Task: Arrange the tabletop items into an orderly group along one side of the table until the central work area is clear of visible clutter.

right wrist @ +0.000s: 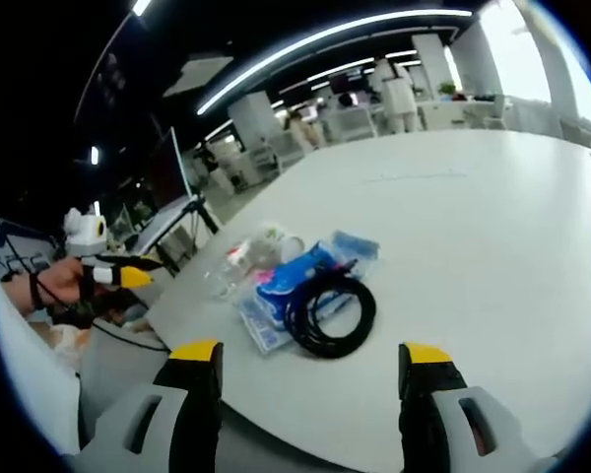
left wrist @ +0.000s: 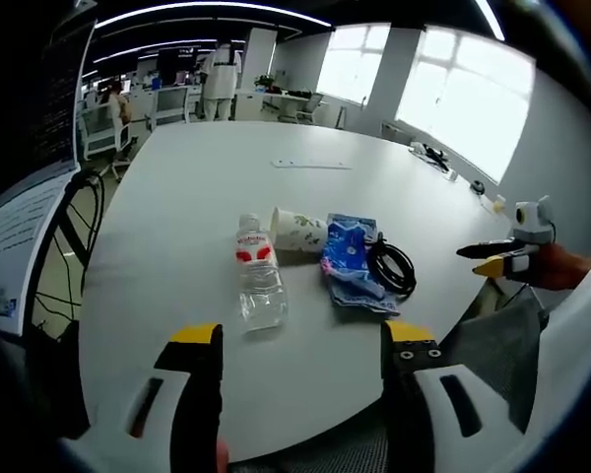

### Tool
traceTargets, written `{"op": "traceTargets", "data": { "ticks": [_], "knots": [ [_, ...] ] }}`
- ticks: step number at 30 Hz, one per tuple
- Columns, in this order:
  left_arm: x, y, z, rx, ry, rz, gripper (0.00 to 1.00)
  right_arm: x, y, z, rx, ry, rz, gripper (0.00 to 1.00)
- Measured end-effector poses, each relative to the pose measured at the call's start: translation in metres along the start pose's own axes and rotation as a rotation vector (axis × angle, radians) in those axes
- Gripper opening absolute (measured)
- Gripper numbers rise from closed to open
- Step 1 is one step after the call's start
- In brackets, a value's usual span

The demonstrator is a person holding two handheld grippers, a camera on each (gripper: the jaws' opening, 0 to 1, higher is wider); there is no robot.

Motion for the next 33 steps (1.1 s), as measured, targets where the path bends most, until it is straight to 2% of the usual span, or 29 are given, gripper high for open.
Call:
{"op": "traceTargets", "data": {
  "ticks": [14, 20, 30, 33],
  "knots": [
    [-0.003, -0.003, -0.007, 0.009, 0.021, -0.005, 0.63, -0.001, 0.001, -0.004, 0.003, 0.010, -0.008, 0.74],
    [-0.004, -0.015, -0.010, -0.029, -0.006, -0.014, 0.62, -0.001, 0.003, -0.002, 0.003, 0.003, -0.005, 0.74],
    [-0.024, -0.045, -0.036, -0.022, 0.044, -0.060, 0.59, 0.002, 0.004, -0.002, -0.007, 0.001, 0.000, 0.74],
    [-0.030, -0.053, -0.038, -0.035, 0.086, -0.076, 0.57, 0.004, 0.002, -0.004, -0.013, 0.009, 0.000, 0.74]
  ]
}}
Point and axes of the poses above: the point that each gripper's makers call its tool centre point, and the gripper's own axes: y roughly backward along the fingers, x roughly to its right, z roughly out of its underside, the point moved 1 cm from there along y, roughly backward along the fingers, and after that the axes turned 9 degrees about -x, right-handed, at the moved point
